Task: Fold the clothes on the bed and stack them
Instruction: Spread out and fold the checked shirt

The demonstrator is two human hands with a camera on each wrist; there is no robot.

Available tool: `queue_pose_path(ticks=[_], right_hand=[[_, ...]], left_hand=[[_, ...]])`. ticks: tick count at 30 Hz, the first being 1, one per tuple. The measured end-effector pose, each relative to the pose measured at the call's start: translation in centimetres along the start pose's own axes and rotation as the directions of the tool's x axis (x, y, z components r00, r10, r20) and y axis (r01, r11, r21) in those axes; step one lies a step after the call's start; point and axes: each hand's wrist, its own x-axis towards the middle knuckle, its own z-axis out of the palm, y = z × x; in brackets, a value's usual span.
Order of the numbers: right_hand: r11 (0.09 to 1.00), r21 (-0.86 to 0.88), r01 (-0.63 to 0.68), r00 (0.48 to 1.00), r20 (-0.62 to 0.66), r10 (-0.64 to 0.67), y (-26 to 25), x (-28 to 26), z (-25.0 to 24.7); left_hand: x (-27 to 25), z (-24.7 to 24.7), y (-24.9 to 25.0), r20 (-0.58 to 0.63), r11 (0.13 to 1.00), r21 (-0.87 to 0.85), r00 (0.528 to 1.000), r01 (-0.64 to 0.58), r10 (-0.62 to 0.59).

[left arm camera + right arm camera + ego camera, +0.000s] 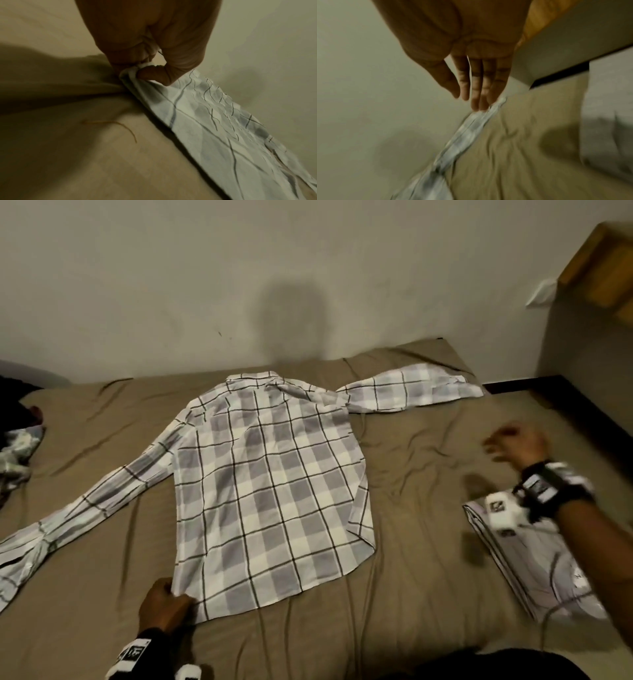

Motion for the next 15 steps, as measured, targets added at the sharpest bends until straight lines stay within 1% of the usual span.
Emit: queue_pose_path(ticks=[1, 2, 3, 4, 5, 6, 7, 8, 9, 10, 11, 12, 13, 15], right_hand=[[0.994, -0.092, -0.059, 0.983, 0.167, 0.074, 1.4, -2.9, 2.8], [0.984, -0.164, -0.068, 0.954, 0.279, 0.112, 2.9, -6.0, 6.2], [0.978, -0.190, -0.081, 0.932, 0.334, 0.142, 4.2, -9.5, 9.5], [0.974, -0.218, -0.057, 0.928, 0.349, 0.132, 6.2, -11.2, 12.4], [0.964, -0.264, 0.003, 0.919, 0.382, 0.101, 8.0, -13.0, 15.2], [0.937, -0.336, 0.098, 0.905, 0.422, 0.057, 9.2, -14.6, 17.6], [0.880, -0.423, 0.215, 0.884, 0.467, 0.008, 9.9, -15.8, 19.5], [0.774, -0.541, 0.328, 0.867, 0.497, -0.020, 10.5, -16.6, 21.1], [0.651, -0.638, 0.411, 0.862, 0.504, -0.050, 10.7, -17.3, 22.1], [0.559, -0.684, 0.469, 0.853, 0.515, -0.085, 10.2, -18.0, 22.8], [0.511, -0.691, 0.511, 0.830, 0.552, -0.084, 9.7, -18.4, 23.2], [0.488, -0.711, 0.506, 0.824, 0.566, -0.030, 9.6, -18.4, 23.6], [0.484, -0.725, 0.491, 0.816, 0.577, 0.038, 9.6, -18.1, 23.6], [0.328, -0.745, 0.581, 0.796, 0.604, -0.037, 9.4, -17.0, 23.1]], left_hand=[[0.0, -0.1, 0.0, 0.009, 1.000, -0.029, 1.000, 0.001, -0.001], [-0.1, -0.2, 0.1, 0.014, 0.997, -0.070, 1.000, 0.013, -0.012], [-0.3, -0.4, 0.3, 0.017, 0.993, -0.117, 1.000, 0.017, -0.015], [-0.4, -0.4, 0.3, 0.022, 0.988, -0.152, 1.000, 0.019, -0.016], [-0.2, -0.5, 0.2, 0.020, 0.984, -0.180, 1.000, 0.013, -0.009], [-0.3, -0.4, 0.2, 0.021, 0.981, -0.194, 1.000, 0.005, -0.001], [-0.2, -0.3, 0.1, 0.020, 0.977, -0.215, 1.000, -0.005, 0.010], [-0.3, -0.3, 0.1, 0.015, 0.972, -0.235, 1.000, -0.008, 0.012], [-0.5, -0.3, 0.2, 0.014, 0.966, -0.260, 1.000, -0.005, 0.009], [-0.9, -0.5, 0.4, 0.019, 0.960, -0.279, 1.000, 0.003, 0.003], [-1.0, -0.5, 0.4, 0.036, 0.954, -0.301, 0.999, 0.018, -0.008], [-1.0, -0.5, 0.3, 0.065, 0.948, -0.315, 0.997, 0.048, -0.029], [-1.0, -0.5, 0.2, 0.101, 0.942, -0.327, 0.994, 0.075, -0.043], [-1.0, -0.7, -0.1, 0.146, 0.921, -0.370, 0.987, 0.120, -0.070]])
